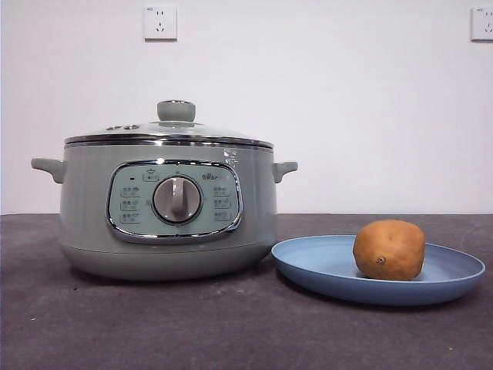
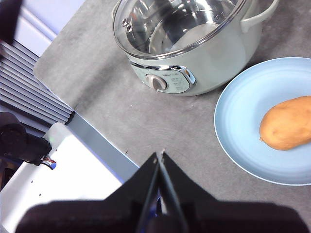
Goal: Take the potato out from the steamer,put the potato on the plate,close the lid
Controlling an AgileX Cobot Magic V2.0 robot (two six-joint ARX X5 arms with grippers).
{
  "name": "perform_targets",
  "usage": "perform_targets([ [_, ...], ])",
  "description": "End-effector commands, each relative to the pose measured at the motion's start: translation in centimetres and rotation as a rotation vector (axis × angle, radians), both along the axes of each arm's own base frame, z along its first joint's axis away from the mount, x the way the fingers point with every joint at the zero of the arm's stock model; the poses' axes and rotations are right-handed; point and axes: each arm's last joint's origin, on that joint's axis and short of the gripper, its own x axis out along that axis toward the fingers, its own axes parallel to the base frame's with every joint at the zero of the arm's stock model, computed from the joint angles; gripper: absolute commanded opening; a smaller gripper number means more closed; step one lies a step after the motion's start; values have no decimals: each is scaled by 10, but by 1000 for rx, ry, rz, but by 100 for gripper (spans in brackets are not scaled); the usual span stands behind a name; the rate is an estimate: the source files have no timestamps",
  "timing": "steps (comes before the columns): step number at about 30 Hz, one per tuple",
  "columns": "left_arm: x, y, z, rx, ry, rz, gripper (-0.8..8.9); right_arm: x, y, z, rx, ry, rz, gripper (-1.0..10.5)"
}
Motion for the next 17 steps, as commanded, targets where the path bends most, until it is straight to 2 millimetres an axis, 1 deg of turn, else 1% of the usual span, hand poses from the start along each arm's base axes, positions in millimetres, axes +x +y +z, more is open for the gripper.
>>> perform_targets([
  [1,-1,0,-26,-26,28,7,-3,0,0,1,-3,-11,4,1],
  [3,-1,0,-41,-36,45,8,-3,0,0,1,-3,-11,4,1],
  [6,-2,0,-58,-39,60,8,-3,0,0,1,-3,-11,4,1],
  [9,-3,0,-71,-39,69,8,-3,0,0,1,-3,-11,4,1],
  [15,-3,1,-88,-37,72,33,-3,0,0,1,-3,-11,4,1],
  [17,-4,1,-91,-37,78,34,-3,0,0,1,-3,-11,4,1],
])
